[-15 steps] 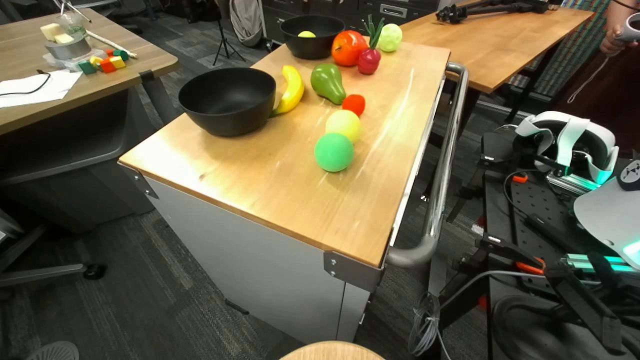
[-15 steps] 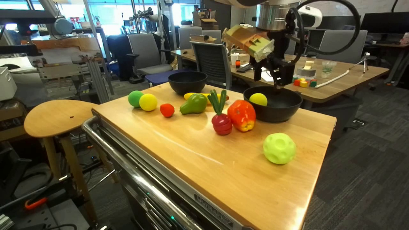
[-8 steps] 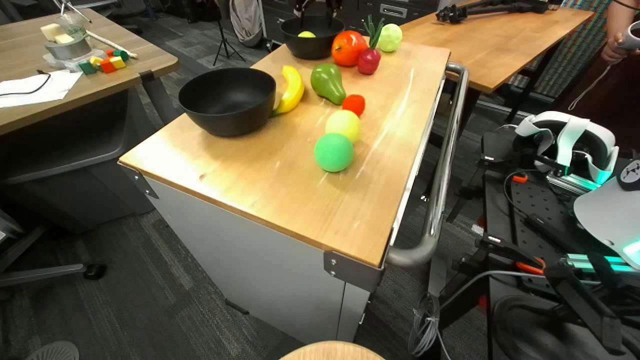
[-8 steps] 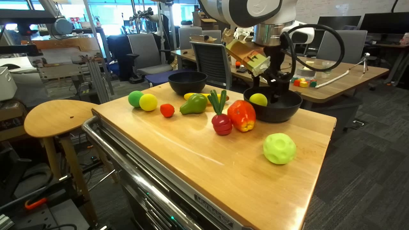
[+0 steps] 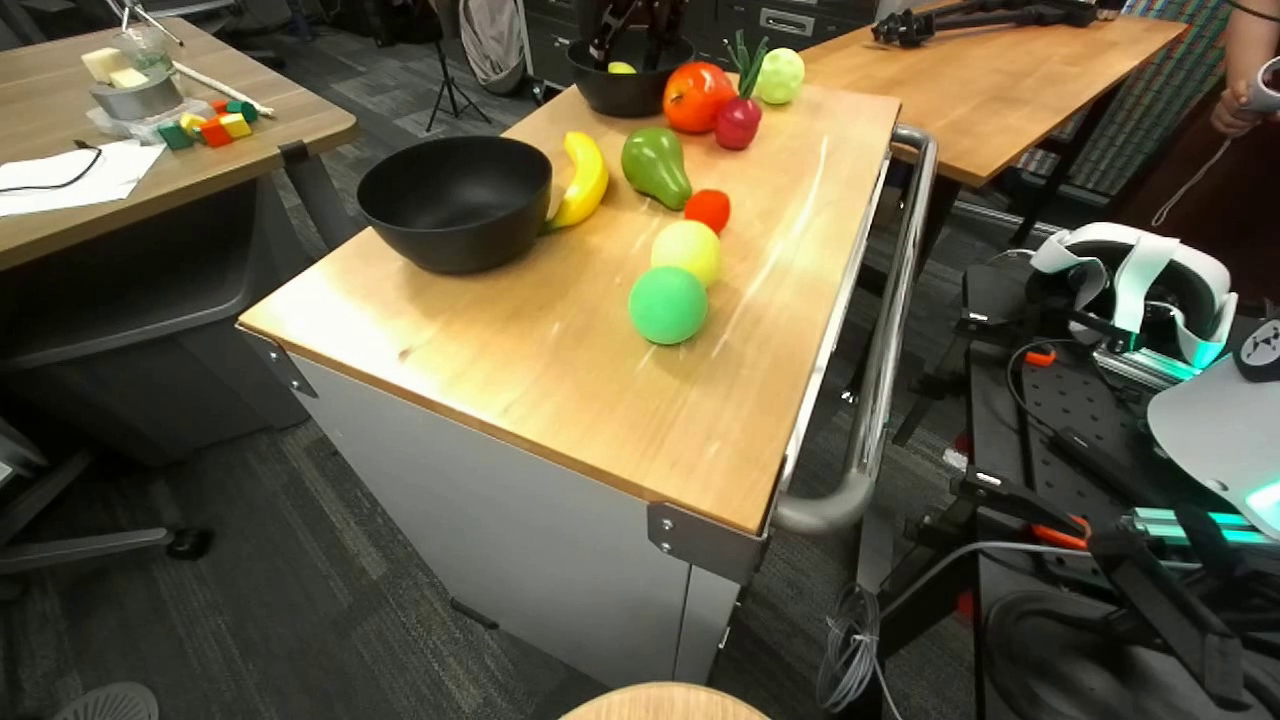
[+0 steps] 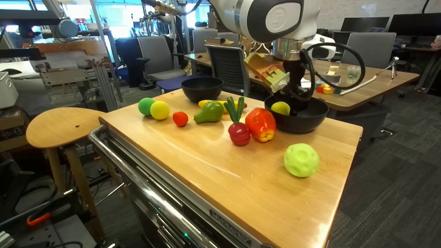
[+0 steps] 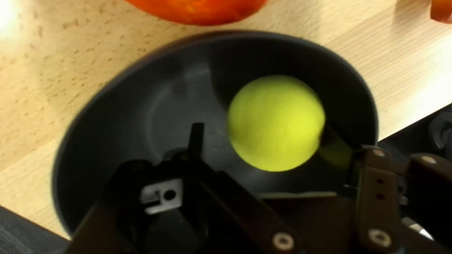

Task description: Pick the fruits in the bowls and put them on the table

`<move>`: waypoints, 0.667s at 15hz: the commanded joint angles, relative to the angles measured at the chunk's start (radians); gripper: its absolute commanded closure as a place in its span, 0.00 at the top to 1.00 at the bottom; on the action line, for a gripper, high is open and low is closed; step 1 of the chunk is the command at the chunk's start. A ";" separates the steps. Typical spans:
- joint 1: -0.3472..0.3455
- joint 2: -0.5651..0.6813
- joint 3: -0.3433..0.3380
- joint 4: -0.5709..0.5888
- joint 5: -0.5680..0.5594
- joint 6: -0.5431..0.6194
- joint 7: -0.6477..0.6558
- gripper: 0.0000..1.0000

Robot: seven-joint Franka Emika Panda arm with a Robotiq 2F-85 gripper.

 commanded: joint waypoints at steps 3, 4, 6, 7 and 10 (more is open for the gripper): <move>-0.018 0.022 0.000 0.034 0.001 0.020 0.014 0.34; -0.021 0.014 0.004 0.033 0.006 0.015 0.011 0.31; -0.028 -0.012 0.012 0.021 0.014 0.004 -0.002 0.26; -0.025 -0.039 0.011 0.007 0.008 -0.007 -0.005 0.23; -0.011 -0.160 0.015 -0.099 -0.010 0.035 -0.054 0.23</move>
